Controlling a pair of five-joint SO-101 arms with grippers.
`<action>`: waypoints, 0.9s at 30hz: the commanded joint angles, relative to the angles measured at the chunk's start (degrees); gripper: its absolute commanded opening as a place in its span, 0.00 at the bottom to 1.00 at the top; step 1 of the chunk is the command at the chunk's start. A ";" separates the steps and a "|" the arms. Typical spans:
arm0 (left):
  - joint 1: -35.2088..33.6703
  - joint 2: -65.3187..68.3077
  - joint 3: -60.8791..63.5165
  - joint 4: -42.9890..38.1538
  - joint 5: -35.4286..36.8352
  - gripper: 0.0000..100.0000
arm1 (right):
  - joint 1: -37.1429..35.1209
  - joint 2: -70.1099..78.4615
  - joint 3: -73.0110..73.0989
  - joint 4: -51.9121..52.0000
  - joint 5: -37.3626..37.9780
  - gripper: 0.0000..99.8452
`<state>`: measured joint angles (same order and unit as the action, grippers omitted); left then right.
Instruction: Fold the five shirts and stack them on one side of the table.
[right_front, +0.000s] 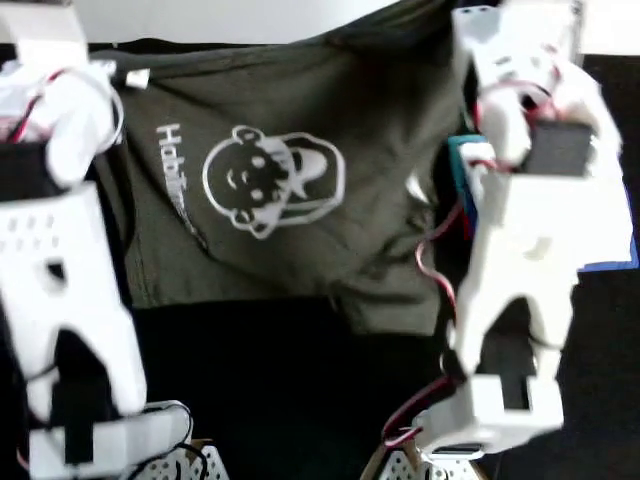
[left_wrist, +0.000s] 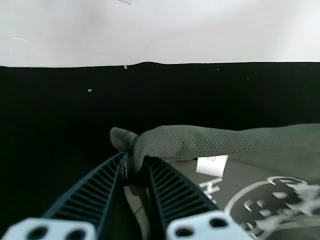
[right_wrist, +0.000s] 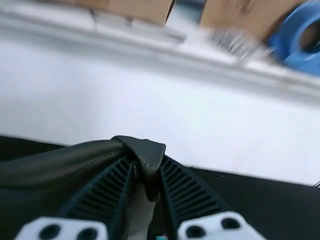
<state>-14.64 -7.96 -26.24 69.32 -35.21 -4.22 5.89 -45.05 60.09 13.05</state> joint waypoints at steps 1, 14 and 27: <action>-1.01 4.79 -0.22 -6.24 -0.44 0.01 | -0.48 3.91 -0.48 -3.21 -0.18 0.01; -0.75 25.71 -0.22 -11.78 -0.53 0.01 | -1.19 17.36 0.04 0.22 -0.44 0.01; 0.31 29.49 0.04 7.56 -0.53 0.01 | -1.01 21.41 -0.40 13.14 -0.18 0.01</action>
<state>-14.64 22.11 -25.54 70.29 -35.21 -5.10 27.87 -44.70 71.08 12.97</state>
